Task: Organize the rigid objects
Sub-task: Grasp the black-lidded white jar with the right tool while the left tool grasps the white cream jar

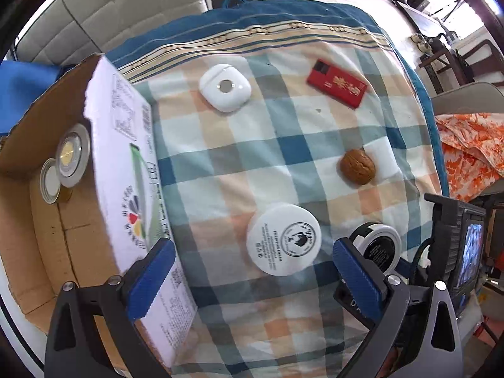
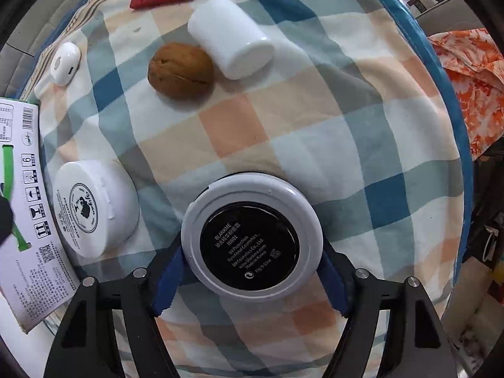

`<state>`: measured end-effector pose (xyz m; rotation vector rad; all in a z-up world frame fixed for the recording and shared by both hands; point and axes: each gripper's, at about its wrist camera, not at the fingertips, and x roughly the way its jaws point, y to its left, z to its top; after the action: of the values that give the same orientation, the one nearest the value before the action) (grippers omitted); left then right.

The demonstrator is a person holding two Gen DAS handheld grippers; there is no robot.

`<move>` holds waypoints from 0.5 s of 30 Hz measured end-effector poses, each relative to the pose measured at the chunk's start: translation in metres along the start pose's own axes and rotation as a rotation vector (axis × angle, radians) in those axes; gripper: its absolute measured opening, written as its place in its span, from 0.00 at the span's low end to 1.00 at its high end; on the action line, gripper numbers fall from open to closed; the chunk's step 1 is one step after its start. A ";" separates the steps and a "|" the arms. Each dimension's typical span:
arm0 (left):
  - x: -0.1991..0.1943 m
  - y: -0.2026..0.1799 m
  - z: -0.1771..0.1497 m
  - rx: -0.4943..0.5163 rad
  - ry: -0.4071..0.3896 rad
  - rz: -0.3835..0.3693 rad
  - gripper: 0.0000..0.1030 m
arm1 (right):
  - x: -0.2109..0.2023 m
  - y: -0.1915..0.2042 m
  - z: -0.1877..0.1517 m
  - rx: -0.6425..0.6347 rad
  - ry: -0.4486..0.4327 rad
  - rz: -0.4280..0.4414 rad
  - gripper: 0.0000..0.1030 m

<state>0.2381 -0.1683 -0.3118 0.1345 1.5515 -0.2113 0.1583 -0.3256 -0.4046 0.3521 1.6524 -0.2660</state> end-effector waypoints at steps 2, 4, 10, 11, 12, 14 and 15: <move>0.006 -0.005 0.002 0.014 0.017 -0.018 0.99 | -0.005 -0.012 -0.002 -0.001 -0.007 -0.021 0.75; 0.021 -0.009 0.005 0.026 0.064 -0.027 0.99 | -0.008 -0.026 -0.004 0.003 -0.002 -0.033 0.75; 0.070 -0.019 0.010 0.053 0.187 -0.030 0.99 | -0.005 -0.051 -0.007 0.015 0.010 -0.032 0.75; 0.076 -0.020 0.010 0.055 0.197 -0.023 0.91 | -0.002 -0.054 -0.007 0.021 0.016 -0.028 0.75; 0.082 -0.019 0.010 0.056 0.204 -0.022 0.75 | -0.002 -0.055 -0.004 0.025 0.020 -0.025 0.75; 0.089 -0.019 0.010 0.058 0.215 -0.020 0.66 | 0.001 -0.057 -0.005 0.032 0.019 -0.025 0.75; 0.091 -0.020 0.009 0.070 0.212 -0.008 0.66 | 0.001 -0.057 -0.004 0.035 0.019 -0.025 0.76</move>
<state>0.2428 -0.1945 -0.4017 0.2112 1.7566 -0.2642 0.1329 -0.3763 -0.4072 0.3616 1.6734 -0.3116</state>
